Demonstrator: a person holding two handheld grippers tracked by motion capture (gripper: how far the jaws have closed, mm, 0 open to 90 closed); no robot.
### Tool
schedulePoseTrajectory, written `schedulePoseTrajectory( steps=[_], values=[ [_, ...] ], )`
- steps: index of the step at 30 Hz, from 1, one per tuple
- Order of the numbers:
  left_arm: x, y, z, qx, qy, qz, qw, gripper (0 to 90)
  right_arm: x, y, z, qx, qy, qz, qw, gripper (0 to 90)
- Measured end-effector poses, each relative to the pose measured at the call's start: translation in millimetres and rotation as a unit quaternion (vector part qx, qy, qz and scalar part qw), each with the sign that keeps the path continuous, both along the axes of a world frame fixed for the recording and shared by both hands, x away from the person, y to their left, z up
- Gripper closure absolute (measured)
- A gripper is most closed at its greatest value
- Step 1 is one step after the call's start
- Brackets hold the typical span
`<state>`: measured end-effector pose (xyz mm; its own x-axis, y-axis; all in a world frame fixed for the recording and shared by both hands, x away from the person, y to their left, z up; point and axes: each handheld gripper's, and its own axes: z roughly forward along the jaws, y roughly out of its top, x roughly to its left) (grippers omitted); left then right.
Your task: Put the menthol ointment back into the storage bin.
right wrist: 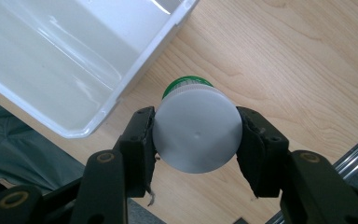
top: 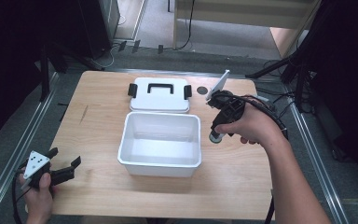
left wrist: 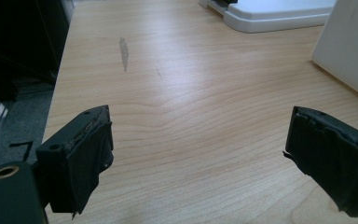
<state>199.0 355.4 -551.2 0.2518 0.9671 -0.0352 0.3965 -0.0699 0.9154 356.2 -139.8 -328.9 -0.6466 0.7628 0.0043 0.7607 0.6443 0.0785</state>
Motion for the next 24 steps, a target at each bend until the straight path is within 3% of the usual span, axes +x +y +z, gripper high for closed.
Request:
schedulePoseTrajectory(
  steps=[24],
  values=[
    [0.1, 0.2, -0.1, -0.004, -0.001, 0.000, 1.0000, 8.2, -0.6, 48.5, 13.5, -0.008, -0.001, 0.035, 0.9994, 51.7]
  ],
)
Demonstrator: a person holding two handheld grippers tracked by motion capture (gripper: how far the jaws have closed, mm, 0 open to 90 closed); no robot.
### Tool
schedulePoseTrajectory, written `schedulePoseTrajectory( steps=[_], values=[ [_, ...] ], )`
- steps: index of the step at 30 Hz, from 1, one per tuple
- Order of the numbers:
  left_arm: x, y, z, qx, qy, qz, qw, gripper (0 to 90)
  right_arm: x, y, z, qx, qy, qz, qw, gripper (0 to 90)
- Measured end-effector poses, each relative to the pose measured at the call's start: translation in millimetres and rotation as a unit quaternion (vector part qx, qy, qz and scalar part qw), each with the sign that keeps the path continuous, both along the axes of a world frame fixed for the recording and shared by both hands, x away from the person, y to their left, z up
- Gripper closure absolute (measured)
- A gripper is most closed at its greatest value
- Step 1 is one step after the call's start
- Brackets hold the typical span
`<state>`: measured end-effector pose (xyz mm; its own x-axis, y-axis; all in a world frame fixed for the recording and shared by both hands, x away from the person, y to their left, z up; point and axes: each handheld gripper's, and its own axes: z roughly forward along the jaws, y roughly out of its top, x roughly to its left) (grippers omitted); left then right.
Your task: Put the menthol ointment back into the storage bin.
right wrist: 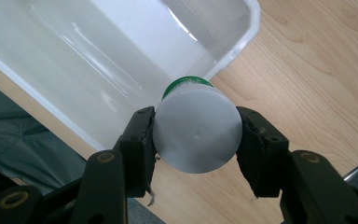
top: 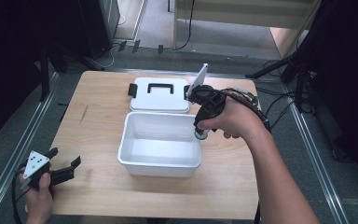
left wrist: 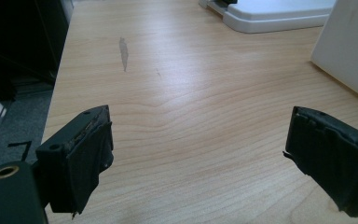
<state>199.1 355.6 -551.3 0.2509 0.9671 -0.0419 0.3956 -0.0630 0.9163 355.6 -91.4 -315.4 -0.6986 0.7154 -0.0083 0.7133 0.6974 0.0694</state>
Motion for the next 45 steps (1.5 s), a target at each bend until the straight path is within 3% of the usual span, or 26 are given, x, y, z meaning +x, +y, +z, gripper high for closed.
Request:
schedulePoseTrajectory(
  steps=[8, 18, 45],
  values=[
    [0.0, 0.1, 0.0, 0.000, 0.000, -0.001, 1.0000, 8.2, -0.3, 16.7, -0.4, -0.001, 0.002, 0.013, 0.9999, 51.7],
    [0.1, 0.0, 0.0, 0.002, 0.000, -0.002, 1.0000, 8.2, -0.4, 31.8, -11.6, -0.002, 0.005, 0.027, 0.9996, 51.7],
    [0.2, -0.4, -0.1, 0.001, 0.000, -0.002, 1.0000, 8.2, 2.5, 42.9, -84.4, 0.001, 0.034, 0.038, 0.9987, 51.6]
  ],
)
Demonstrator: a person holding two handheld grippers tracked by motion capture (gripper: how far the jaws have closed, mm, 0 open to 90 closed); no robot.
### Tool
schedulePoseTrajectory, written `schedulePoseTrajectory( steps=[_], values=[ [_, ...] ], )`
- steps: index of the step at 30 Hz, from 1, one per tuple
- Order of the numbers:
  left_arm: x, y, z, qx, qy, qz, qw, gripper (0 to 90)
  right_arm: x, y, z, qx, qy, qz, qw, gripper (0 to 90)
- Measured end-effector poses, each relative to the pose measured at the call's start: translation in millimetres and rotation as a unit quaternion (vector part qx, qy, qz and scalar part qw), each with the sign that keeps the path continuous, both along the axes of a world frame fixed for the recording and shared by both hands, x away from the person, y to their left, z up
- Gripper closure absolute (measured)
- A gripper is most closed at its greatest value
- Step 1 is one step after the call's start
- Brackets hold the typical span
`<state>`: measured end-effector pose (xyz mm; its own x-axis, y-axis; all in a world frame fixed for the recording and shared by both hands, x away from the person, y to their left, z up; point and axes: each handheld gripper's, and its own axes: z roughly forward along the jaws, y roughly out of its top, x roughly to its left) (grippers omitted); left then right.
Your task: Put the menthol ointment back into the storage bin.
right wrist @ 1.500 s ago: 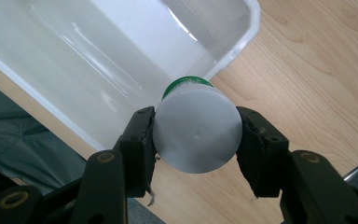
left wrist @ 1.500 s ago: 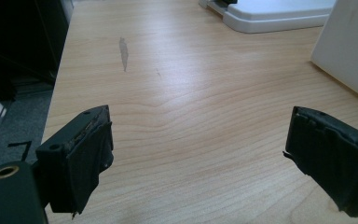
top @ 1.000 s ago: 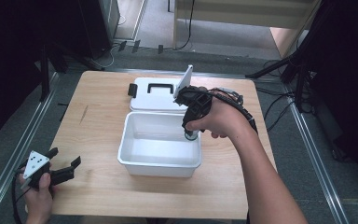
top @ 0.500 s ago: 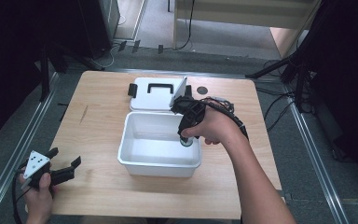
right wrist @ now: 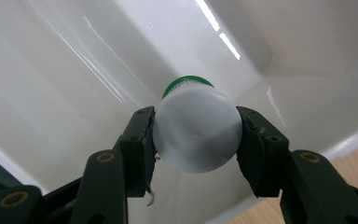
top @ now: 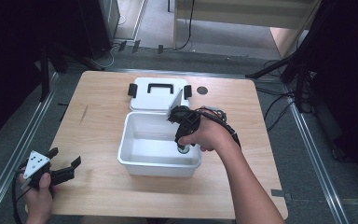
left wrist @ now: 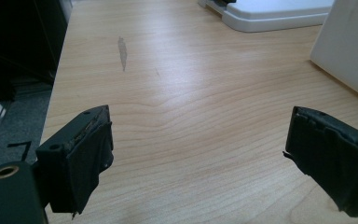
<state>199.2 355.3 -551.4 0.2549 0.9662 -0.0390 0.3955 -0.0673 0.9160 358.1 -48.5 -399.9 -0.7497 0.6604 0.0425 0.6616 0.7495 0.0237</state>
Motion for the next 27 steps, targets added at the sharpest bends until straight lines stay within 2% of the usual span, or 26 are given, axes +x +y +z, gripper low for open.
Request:
schedulePoseTrajectory(
  steps=[10, 27],
  values=[
    [0.0, 0.4, 0.0, 0.001, 0.000, -0.001, 1.0000, 8.2, -0.2, 5.3, -18.4, 0.002, 0.004, 0.003, 1.0000, 51.7],
    [-0.1, 0.8, 0.1, -0.003, 0.002, -0.001, 1.0000, 8.2, -0.8, 14.0, -46.9, -0.010, 0.017, 0.010, 0.9998, 51.6]
  ],
)
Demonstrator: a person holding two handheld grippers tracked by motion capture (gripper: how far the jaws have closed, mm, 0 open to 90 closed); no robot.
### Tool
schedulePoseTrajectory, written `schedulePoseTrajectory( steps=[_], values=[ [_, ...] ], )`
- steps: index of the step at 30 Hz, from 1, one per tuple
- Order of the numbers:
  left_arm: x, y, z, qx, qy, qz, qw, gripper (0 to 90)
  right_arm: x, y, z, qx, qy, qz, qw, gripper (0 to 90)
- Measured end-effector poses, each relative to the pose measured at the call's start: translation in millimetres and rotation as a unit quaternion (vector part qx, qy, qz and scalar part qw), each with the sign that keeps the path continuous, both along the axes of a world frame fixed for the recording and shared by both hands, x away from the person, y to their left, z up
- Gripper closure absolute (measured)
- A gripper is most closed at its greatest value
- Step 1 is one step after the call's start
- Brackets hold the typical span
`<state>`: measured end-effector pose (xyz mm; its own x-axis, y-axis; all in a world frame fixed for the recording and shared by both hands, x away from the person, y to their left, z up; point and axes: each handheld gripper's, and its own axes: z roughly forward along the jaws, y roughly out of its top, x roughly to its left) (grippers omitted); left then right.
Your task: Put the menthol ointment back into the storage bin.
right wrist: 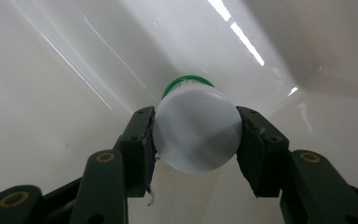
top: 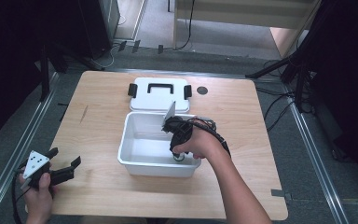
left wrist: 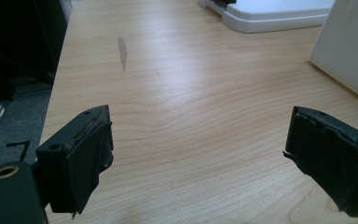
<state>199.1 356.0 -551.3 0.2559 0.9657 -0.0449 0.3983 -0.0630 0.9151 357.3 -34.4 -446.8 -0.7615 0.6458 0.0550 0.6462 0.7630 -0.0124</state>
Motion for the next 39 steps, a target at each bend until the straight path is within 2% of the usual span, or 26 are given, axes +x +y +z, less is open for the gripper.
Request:
schedulePoseTrajectory(
  steps=[13, 17, 21, 28, 32, 34, 39],
  values=[
    [0.1, -0.2, 0.0, 0.003, 0.000, 0.000, 1.0000, 8.2, -4.0, 5.2, -16.7, -0.014, -0.004, 0.023, 0.9996, 51.4],
    [0.2, -0.6, -0.1, 0.003, -0.001, 0.000, 1.0000, 8.2, -5.3, 5.5, -18.7, -0.017, -0.006, 0.036, 0.9992, 51.0],
    [0.1, -0.6, -0.1, 0.004, -0.001, -0.001, 1.0000, 8.2, -6.5, 5.0, -17.6, -0.014, -0.006, 0.033, 0.9993, 50.6],
    [0.1, -1.1, -0.2, 0.003, -0.001, 0.000, 1.0000, 8.2, -8.4, 1.9, -6.0, -0.005, -0.018, 0.038, 0.9991, 42.7],
    [0.1, -1.2, -0.1, 0.004, 0.000, 0.000, 1.0000, 8.2, -11.9, 0.8, 4.1, 0.000, -0.010, 0.035, 0.9993, 36.9],
    [0.2, -1.3, -0.1, 0.005, -0.001, 0.000, 1.0000, 8.2, -13.2, 0.2, 8.6, -0.002, -0.004, 0.042, 0.9991, 34.7],
    [0.1, -1.4, -0.1, 0.006, -0.001, 0.001, 1.0000, 8.2, -13.9, -0.5, 24.9, 0.001, -0.018, 0.040, 0.9990, 30.8]
  ],
)
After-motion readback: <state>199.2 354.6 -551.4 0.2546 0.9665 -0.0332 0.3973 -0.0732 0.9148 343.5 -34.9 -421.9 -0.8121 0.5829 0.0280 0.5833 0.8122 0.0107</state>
